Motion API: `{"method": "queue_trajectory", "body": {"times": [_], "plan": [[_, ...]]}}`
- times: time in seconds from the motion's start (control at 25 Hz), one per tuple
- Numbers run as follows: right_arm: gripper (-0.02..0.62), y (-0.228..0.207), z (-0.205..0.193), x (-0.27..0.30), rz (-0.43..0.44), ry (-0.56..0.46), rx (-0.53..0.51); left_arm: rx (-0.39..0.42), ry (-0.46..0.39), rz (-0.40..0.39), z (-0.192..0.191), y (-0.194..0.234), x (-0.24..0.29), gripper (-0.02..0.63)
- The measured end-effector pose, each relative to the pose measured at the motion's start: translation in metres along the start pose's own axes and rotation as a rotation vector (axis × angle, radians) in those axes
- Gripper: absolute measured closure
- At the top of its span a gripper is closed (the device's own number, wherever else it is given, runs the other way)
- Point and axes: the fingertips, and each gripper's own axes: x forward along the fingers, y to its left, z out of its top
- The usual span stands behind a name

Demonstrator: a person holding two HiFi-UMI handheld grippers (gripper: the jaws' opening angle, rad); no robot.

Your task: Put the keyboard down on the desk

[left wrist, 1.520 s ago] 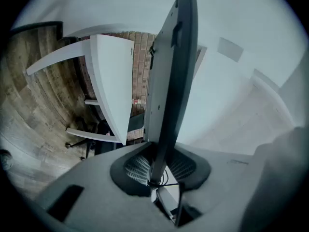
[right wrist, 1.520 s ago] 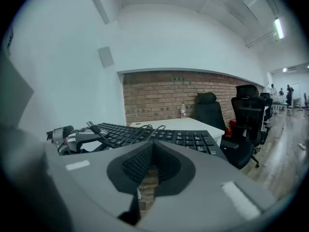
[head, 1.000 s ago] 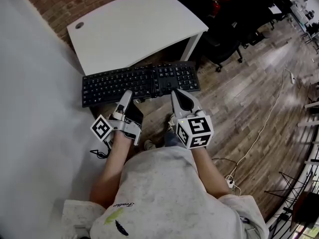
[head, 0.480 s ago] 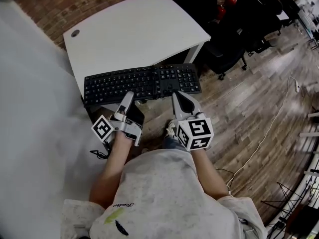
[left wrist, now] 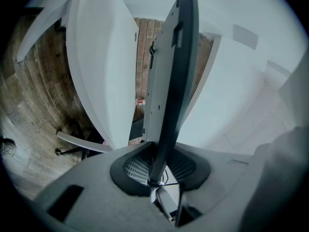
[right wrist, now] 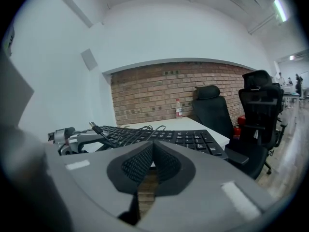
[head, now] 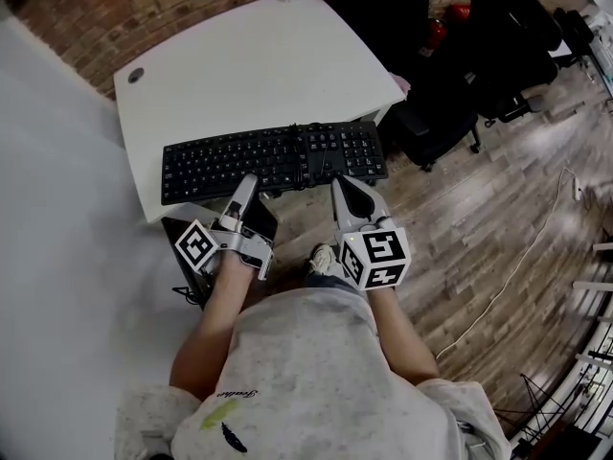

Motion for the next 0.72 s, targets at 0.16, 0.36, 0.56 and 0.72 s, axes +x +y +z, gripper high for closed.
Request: {"method": "queue_trajectory", "body": {"times": [0.16, 0.36, 0.56, 0.72], "plan": [[0.584, -0.026, 0.010, 0.015, 0.029, -0.003, -0.005, 0.014, -0.022, 0.006, -0.004, 0.007, 0.029, 0.532], [0.584, -0.058, 0.020, 0.031, 0.068, 0.003, -0.001, 0.020, -0.057, 0.009, -0.011, 0.011, 0.063, 0.532], [0.584, -0.074, 0.025, 0.043, 0.108, -0.004, -0.011, 0.041, -0.089, 0.015, -0.013, 0.017, 0.077, 0.532], [0.584, -0.080, 0.029, 0.053, 0.138, -0.007, -0.014, 0.052, -0.111, 0.016, -0.011, 0.019, 0.084, 0.532]]}}
